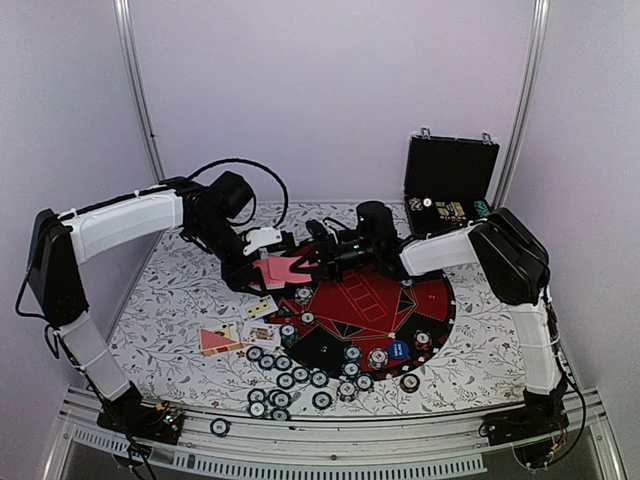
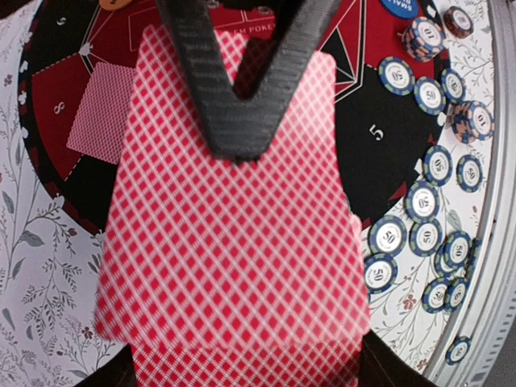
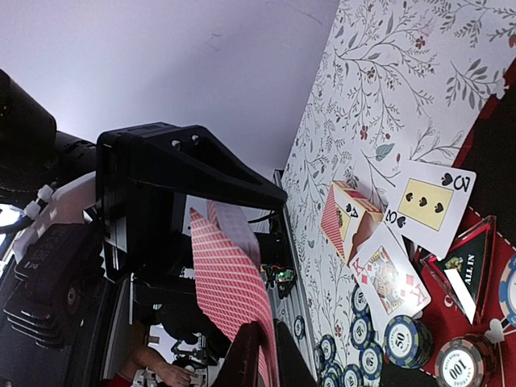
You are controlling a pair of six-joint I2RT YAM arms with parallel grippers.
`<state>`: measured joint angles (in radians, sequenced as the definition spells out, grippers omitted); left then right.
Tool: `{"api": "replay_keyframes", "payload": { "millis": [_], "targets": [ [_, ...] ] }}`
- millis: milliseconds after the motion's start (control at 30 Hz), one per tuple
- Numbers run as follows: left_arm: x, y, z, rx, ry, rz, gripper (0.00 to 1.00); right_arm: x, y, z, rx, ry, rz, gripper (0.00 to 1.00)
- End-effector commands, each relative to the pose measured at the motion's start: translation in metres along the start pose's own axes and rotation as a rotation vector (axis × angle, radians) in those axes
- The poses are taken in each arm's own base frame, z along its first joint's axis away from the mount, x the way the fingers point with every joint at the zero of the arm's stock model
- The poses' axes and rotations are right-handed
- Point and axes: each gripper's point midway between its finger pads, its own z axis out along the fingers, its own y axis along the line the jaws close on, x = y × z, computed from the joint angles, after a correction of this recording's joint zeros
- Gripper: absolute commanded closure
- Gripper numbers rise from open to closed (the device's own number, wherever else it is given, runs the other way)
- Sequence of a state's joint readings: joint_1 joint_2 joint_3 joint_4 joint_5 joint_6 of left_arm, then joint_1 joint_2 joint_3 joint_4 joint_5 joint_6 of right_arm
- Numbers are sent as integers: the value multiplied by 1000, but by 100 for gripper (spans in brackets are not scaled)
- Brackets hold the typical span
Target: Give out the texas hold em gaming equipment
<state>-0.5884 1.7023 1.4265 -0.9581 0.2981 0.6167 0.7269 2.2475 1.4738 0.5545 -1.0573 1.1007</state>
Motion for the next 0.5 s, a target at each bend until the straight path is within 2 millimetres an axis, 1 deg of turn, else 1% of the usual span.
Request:
{"api": "replay_keyframes", "payload": {
  "millis": [0,100,167,233,267,300,400,467],
  "targets": [
    [-12,-2,-7,-10,-53,34,82,0,7,-13,13,-16,0,93],
    [-12,-2,-7,-9,-53,34,82,1,5,-23,24,-27,10,93],
    [-11,-2,-7,-8,-51,34,82,3,-1,-37,37,-40,26,93],
    [-10,-3,-7,-8,-45,35,82,3,-3,-58,52,-66,38,93],
    [-9,-3,-7,-6,-43,35,82,5,-10,-68,69,-77,58,93],
    [-9,-3,-7,-5,-43,34,82,8,-12,-79,85,-89,56,93],
    [-10,-4,-8,-2,-48,35,82,22,-32,-109,147,-113,100,93],
    [-11,-5,-9,1,-51,36,82,34,-42,-126,196,-128,132,92]
  ]
}}
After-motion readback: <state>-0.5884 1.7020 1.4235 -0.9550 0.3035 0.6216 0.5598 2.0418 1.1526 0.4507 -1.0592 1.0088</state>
